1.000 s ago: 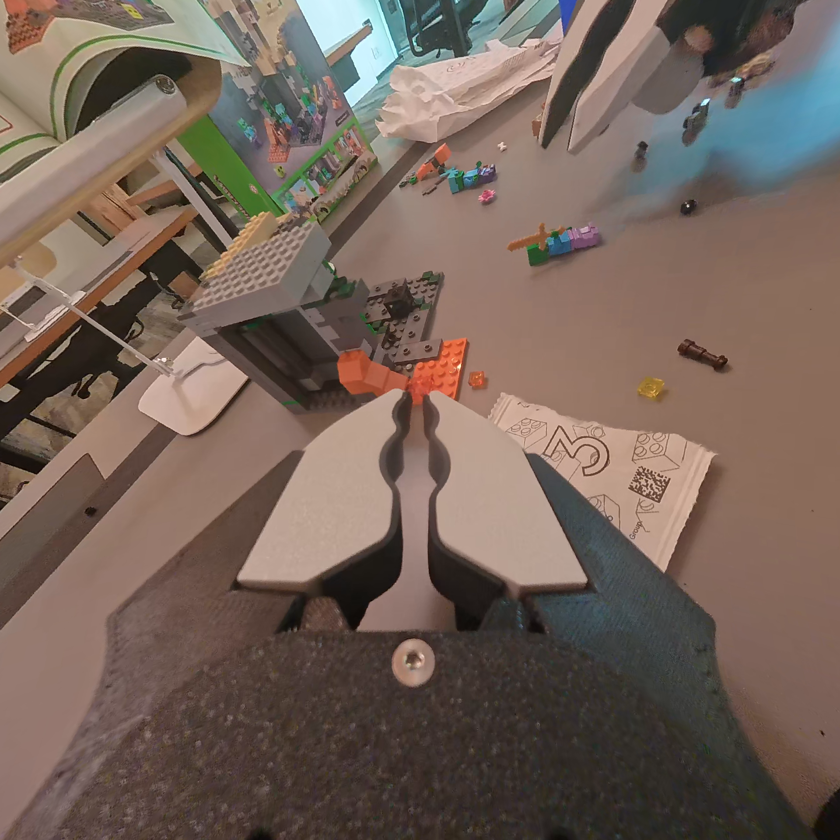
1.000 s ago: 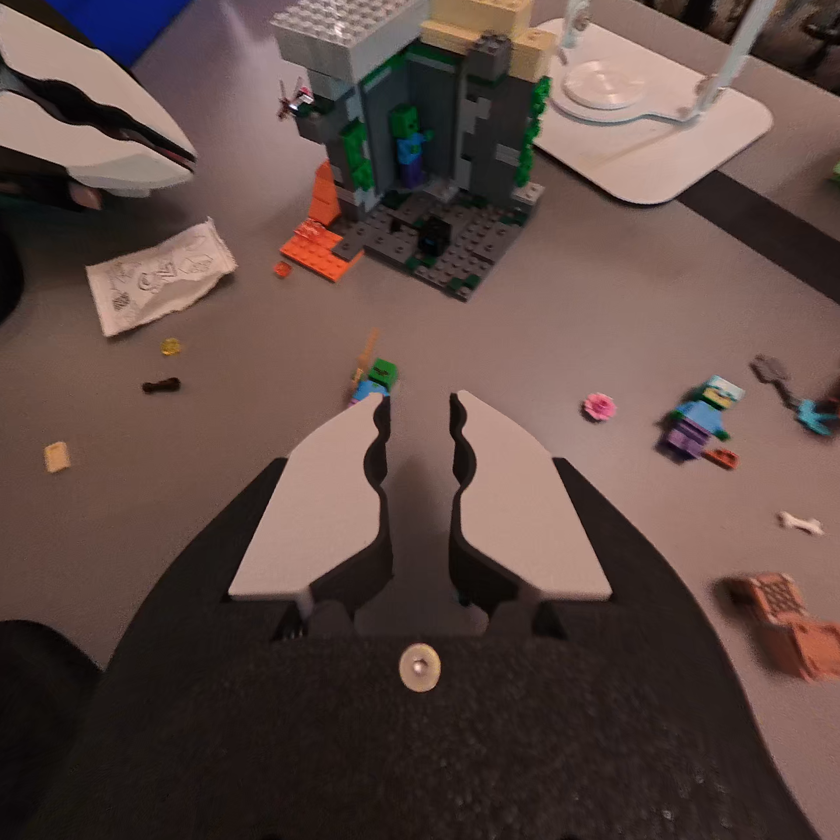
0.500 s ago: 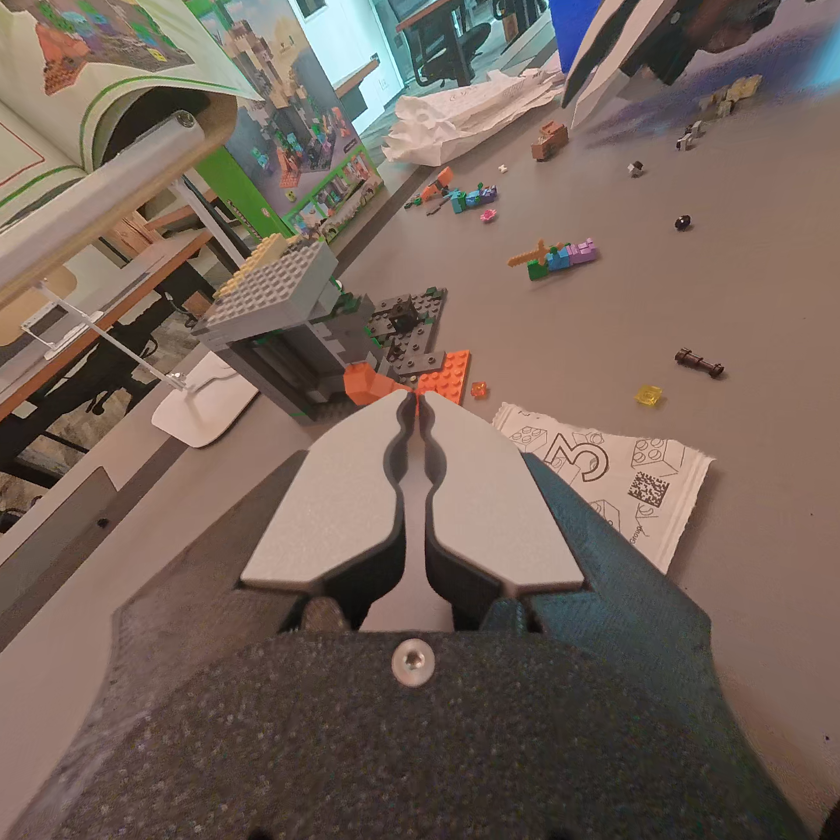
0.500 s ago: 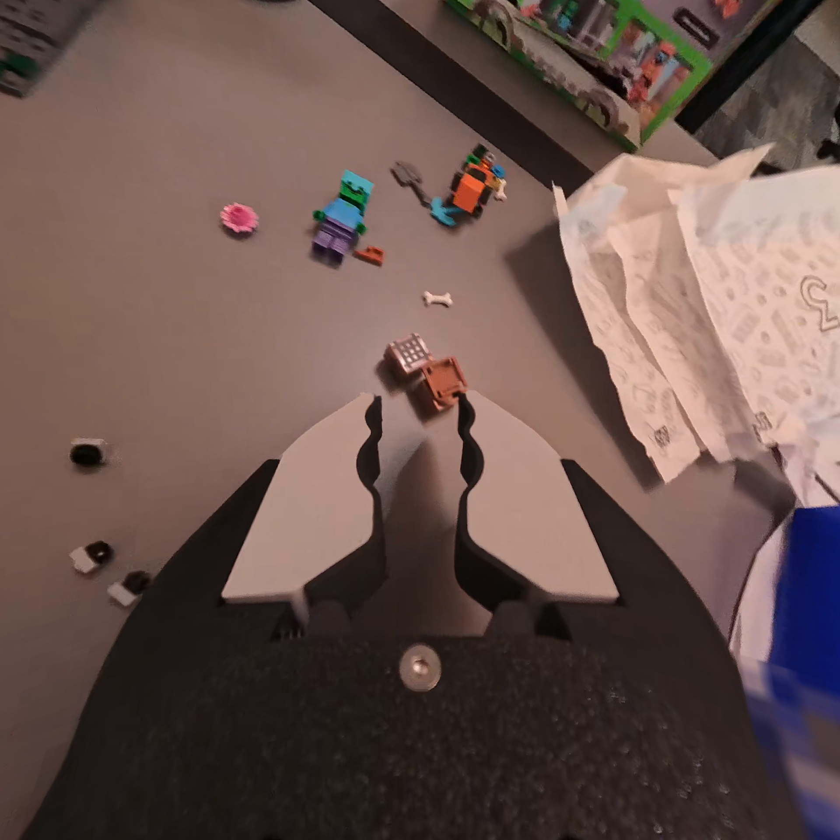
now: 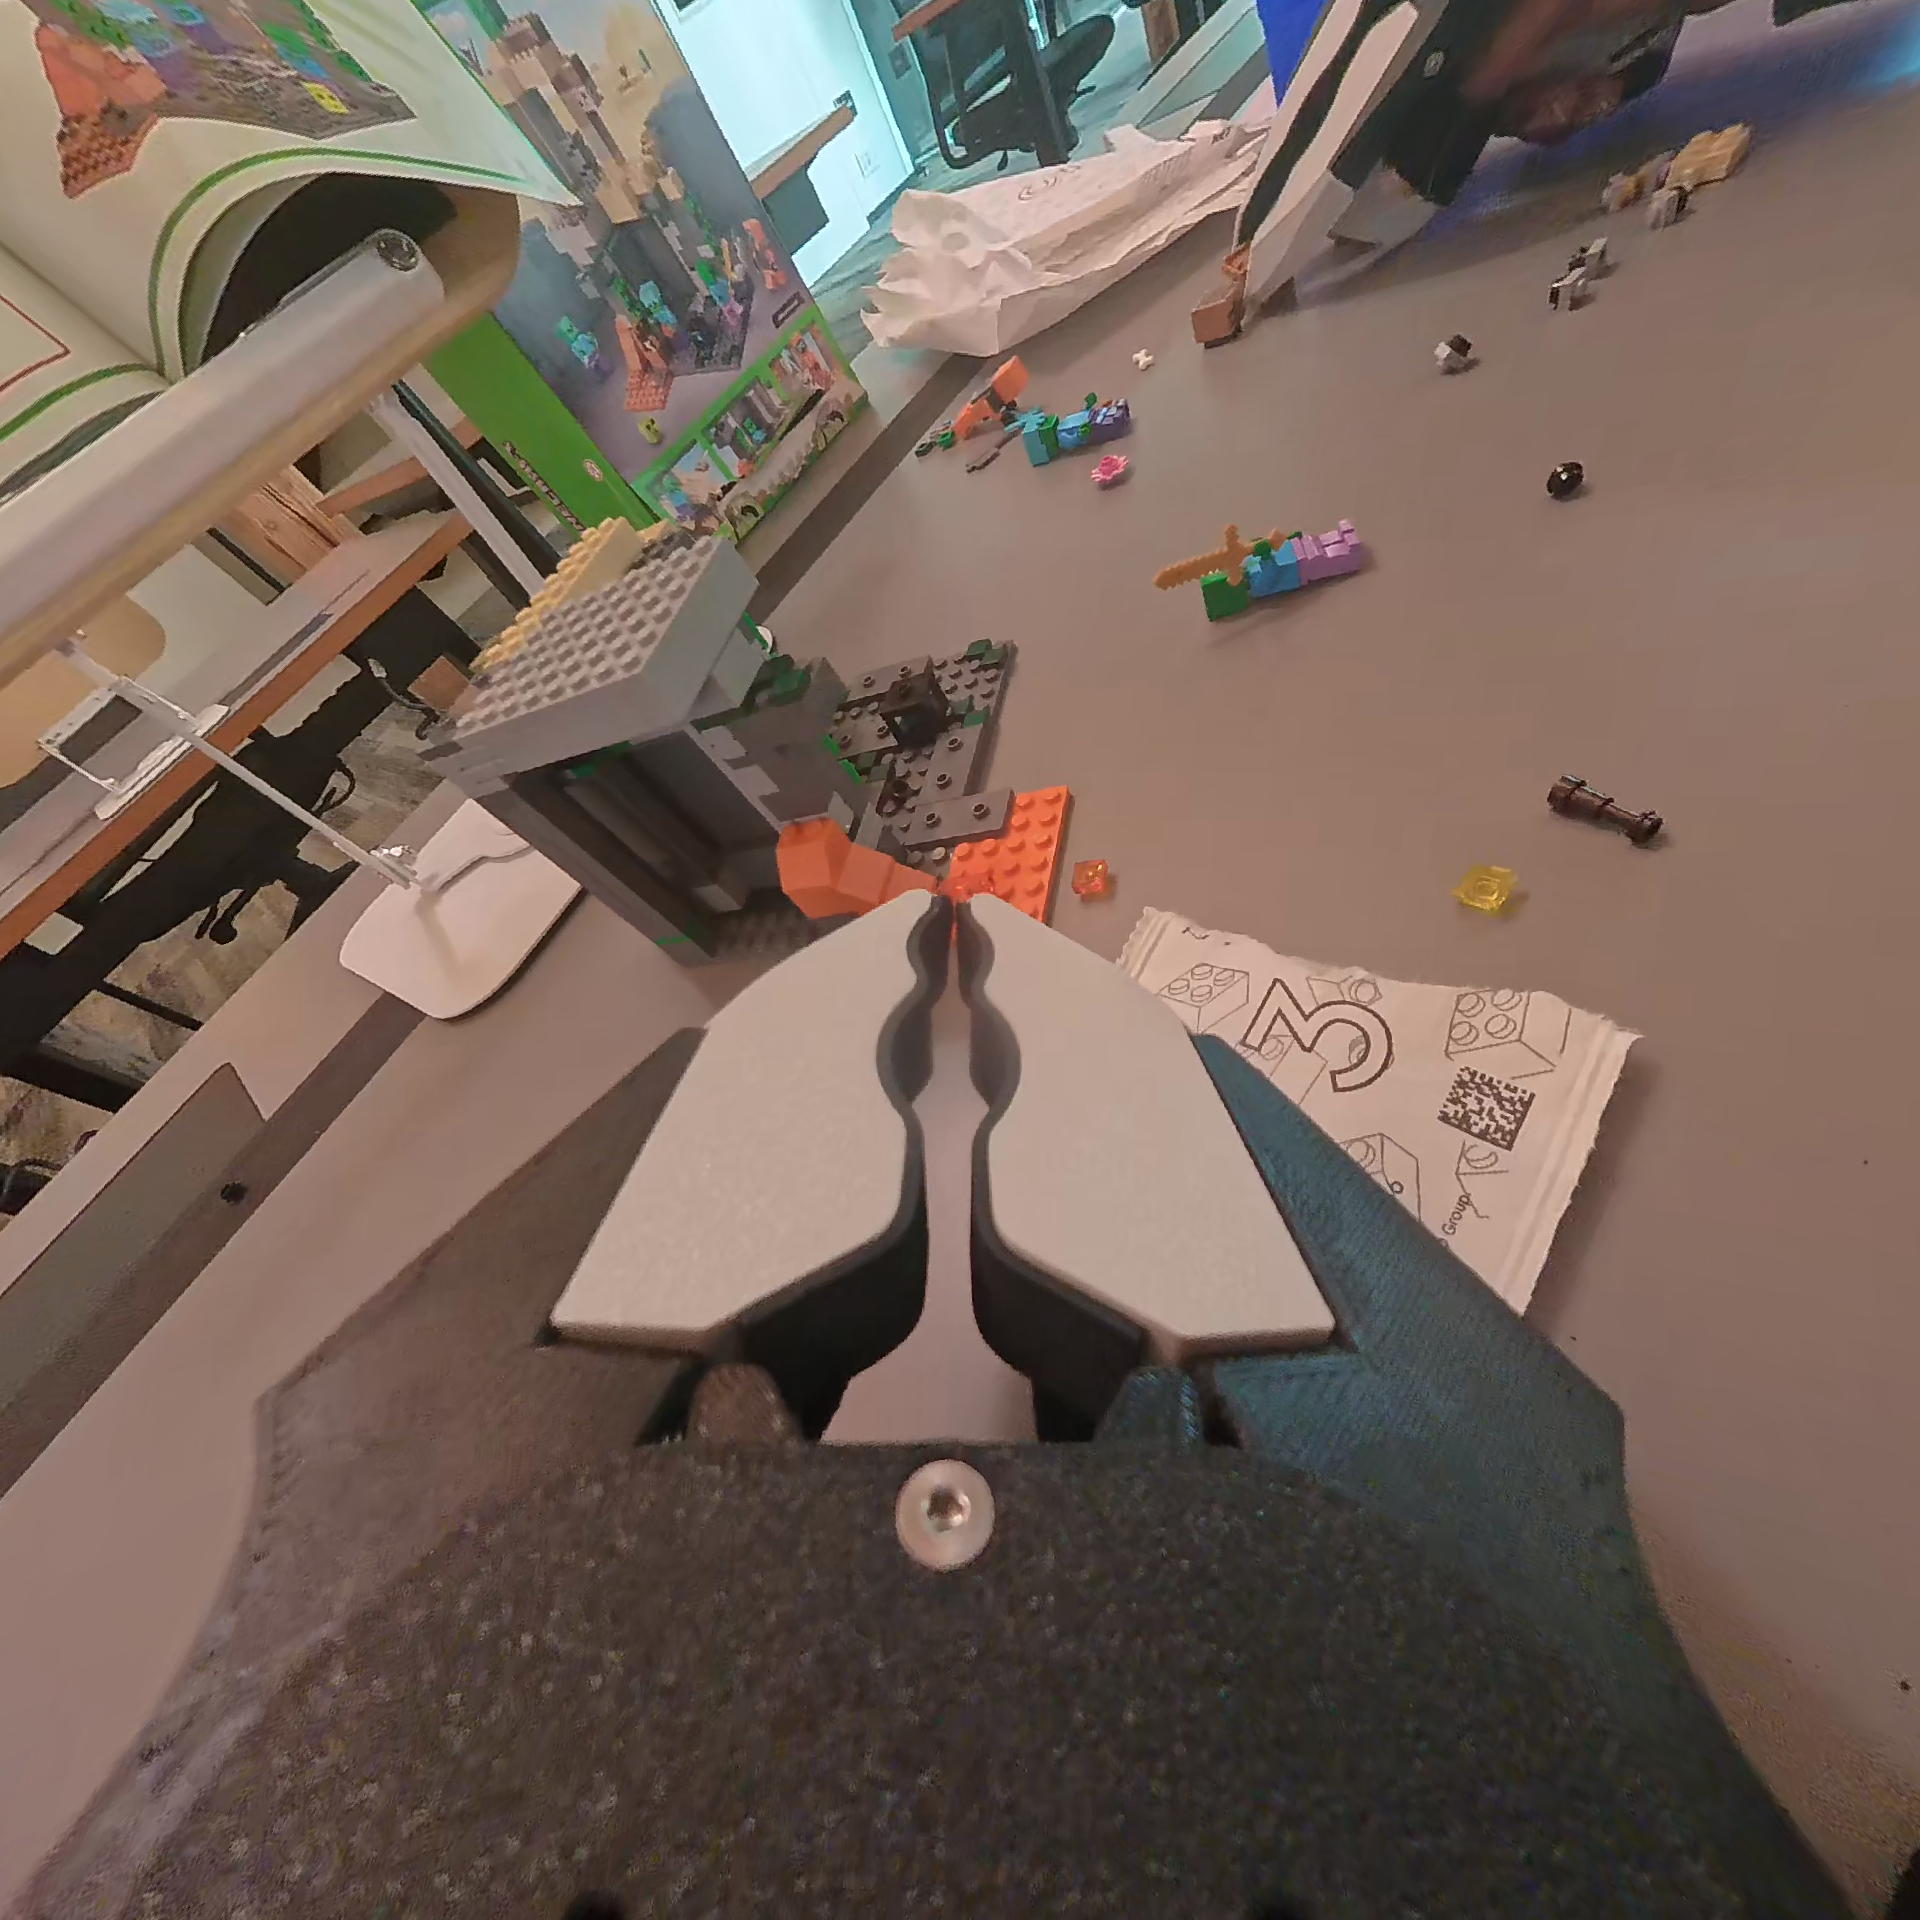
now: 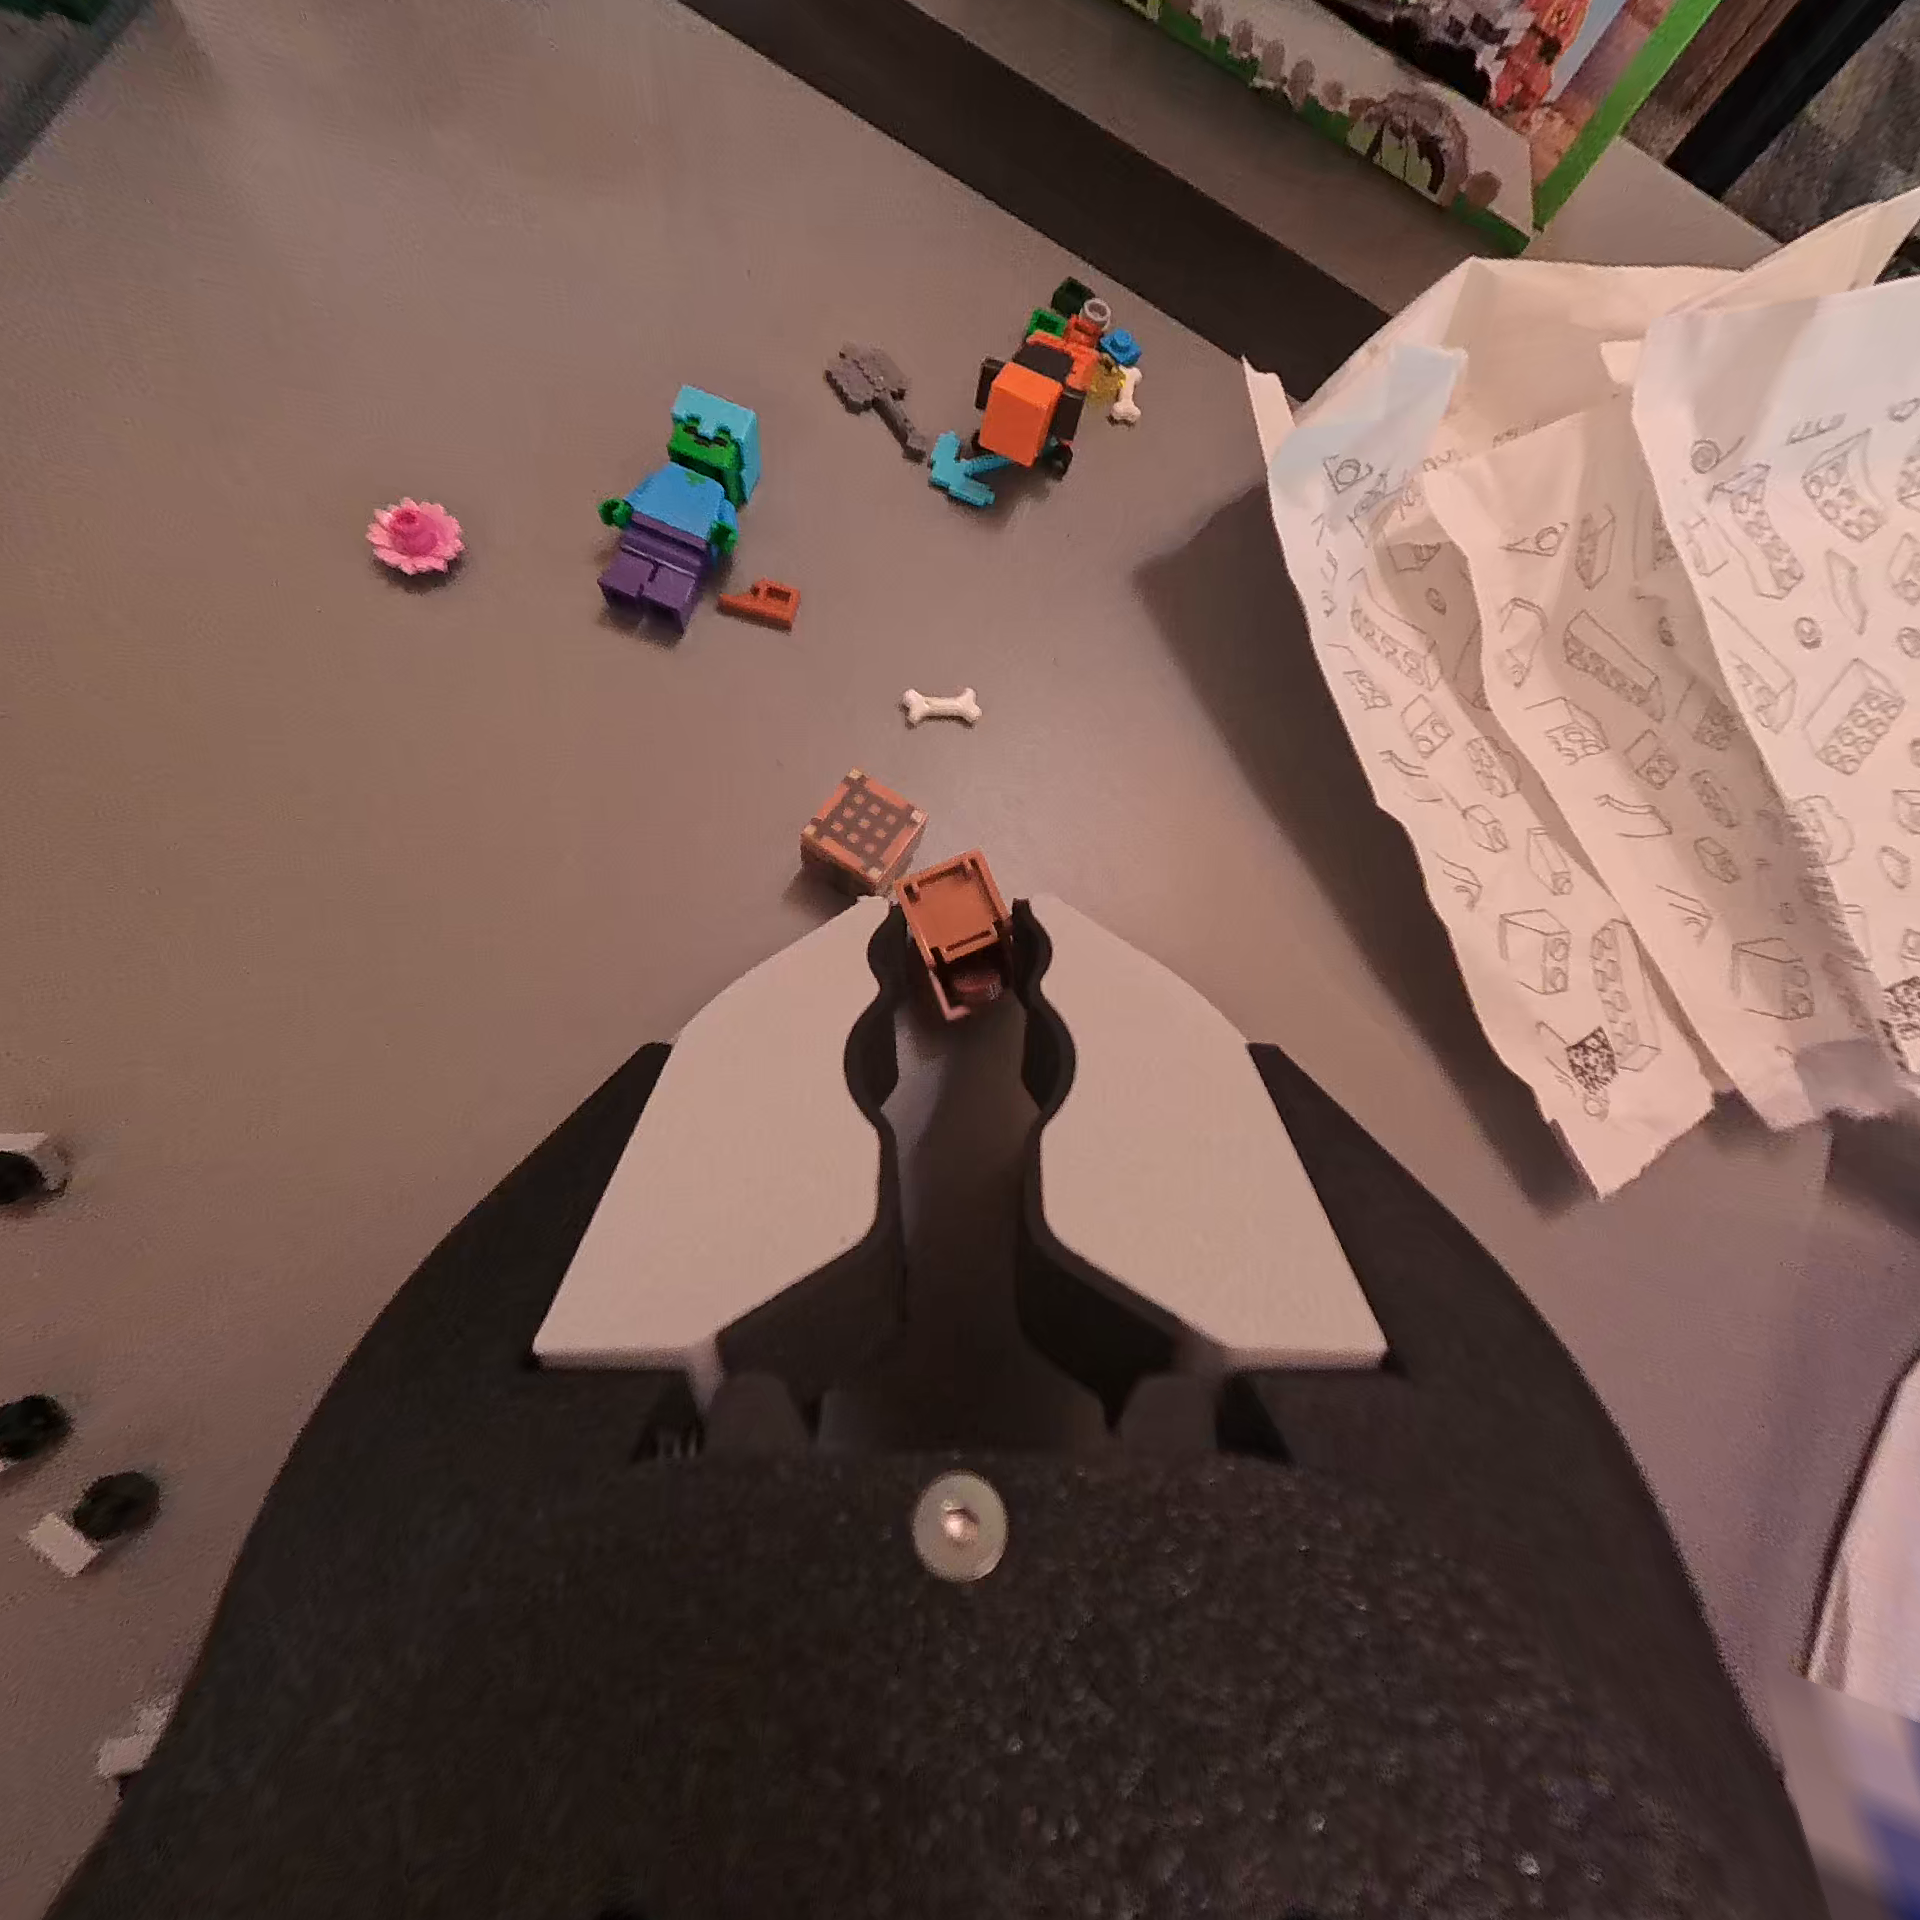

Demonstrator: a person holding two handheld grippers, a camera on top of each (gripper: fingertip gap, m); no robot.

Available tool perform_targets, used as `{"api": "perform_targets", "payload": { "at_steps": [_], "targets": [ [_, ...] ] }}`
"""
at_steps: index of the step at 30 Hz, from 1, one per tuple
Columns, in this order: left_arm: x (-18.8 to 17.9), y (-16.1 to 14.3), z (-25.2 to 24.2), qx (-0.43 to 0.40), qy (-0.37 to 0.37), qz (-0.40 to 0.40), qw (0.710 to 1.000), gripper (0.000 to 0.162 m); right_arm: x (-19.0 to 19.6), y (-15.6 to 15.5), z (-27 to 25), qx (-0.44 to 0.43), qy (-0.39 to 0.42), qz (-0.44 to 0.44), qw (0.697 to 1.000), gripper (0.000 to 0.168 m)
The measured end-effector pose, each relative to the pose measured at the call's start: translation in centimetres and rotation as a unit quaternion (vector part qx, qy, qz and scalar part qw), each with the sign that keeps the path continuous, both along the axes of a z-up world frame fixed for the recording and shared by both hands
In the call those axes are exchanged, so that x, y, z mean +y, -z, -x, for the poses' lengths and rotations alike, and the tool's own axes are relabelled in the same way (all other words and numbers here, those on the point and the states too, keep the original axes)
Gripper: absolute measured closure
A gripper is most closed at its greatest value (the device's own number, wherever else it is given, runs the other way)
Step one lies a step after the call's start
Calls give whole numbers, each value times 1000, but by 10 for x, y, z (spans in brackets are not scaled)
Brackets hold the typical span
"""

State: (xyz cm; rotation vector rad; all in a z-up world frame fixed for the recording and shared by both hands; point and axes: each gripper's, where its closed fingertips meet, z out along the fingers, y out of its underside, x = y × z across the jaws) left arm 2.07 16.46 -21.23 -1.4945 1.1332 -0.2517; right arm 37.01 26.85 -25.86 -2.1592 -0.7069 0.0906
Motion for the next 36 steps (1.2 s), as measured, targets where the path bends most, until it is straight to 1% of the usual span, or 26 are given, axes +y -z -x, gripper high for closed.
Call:
{"api": "perform_targets", "payload": {
  "at_steps": [7,10,14,18,24,27,29,33,36],
  "targets": [
    [-1,4,-2,16,4,-3,1000,161,1,-19,-5,11,24,-44,999,149],
    [-2,5,-2,20,5,-4,1000,161,4,-9,-20,-13,59,-26,998,149],
    [-2,5,-2,21,5,-4,1000,161,7,-6,-32,2,101,-12,995,148],
    [-2,6,-3,24,6,-5,1000,161,6,-7,-40,8,122,-13,992,138],
    [-3,7,-3,29,7,-6,1000,161,6,-24,-32,24,106,-49,993,135],
    [-2,7,-3,30,7,-6,999,161,4,-31,-11,28,67,-62,995,135],
    [-2,8,-4,33,7,-6,999,161,2,-29,7,24,36,-58,997,136],
    [-3,9,-4,37,8,-7,999,161,5,-15,29,-42,7,-56,998,141],
    [-3,9,-4,38,9,-8,999,161,8,-3,27,-90,21,-45,995,137]
  ]
}}
